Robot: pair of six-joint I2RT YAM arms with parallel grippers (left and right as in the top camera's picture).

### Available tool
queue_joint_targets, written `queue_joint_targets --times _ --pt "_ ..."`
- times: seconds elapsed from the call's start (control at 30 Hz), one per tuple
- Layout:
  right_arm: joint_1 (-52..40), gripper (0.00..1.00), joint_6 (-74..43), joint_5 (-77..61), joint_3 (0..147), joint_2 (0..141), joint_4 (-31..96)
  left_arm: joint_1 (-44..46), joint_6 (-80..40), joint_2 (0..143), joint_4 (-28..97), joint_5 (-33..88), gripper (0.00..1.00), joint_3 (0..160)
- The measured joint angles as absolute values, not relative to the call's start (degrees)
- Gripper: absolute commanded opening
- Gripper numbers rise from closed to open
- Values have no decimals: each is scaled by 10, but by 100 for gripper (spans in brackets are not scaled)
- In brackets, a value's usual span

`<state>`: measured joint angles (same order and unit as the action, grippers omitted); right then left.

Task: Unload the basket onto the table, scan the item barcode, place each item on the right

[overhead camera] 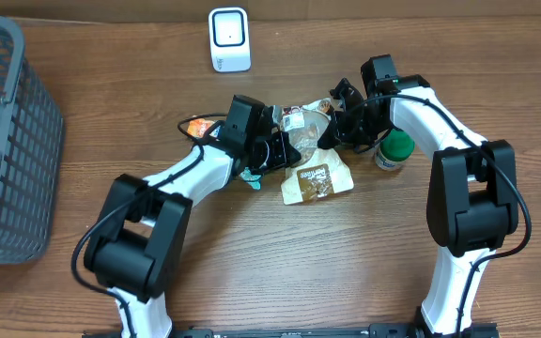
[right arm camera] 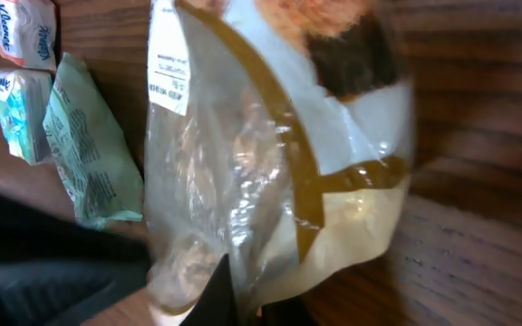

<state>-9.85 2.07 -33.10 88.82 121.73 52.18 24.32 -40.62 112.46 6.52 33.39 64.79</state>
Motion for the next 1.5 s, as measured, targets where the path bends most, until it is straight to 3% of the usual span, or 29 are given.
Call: queue_joint_targets --times 0.1,0.13,0.3,0.67,0.77,1.03,1.3,1.5 --pt "-98 12 18 -330 888 1217 526 243 -423 1164 55 332 4 648" --pt "-98 21 16 -329 888 1217 527 242 -431 1176 46 336 4 648" --pt "-98 38 15 -328 888 1217 529 239 -452 1197 15 367 4 648" --pt "-98 40 2 -369 826 1217 448 239 -462 1199 10 373 4 648" --pt "-98 39 0 -377 807 1217 434 239 -462 1199 10 373 4 648" --pt "-98 4 -14 -392 802 1215 404 237 -462 1199 11 374 4 648" --pt "-97 4 -17 -411 817 1214 444 223 -408 1177 53 384 4 647" --pt "-97 4 3 -420 884 1195 540 166 -321 990 218 362 4 651"
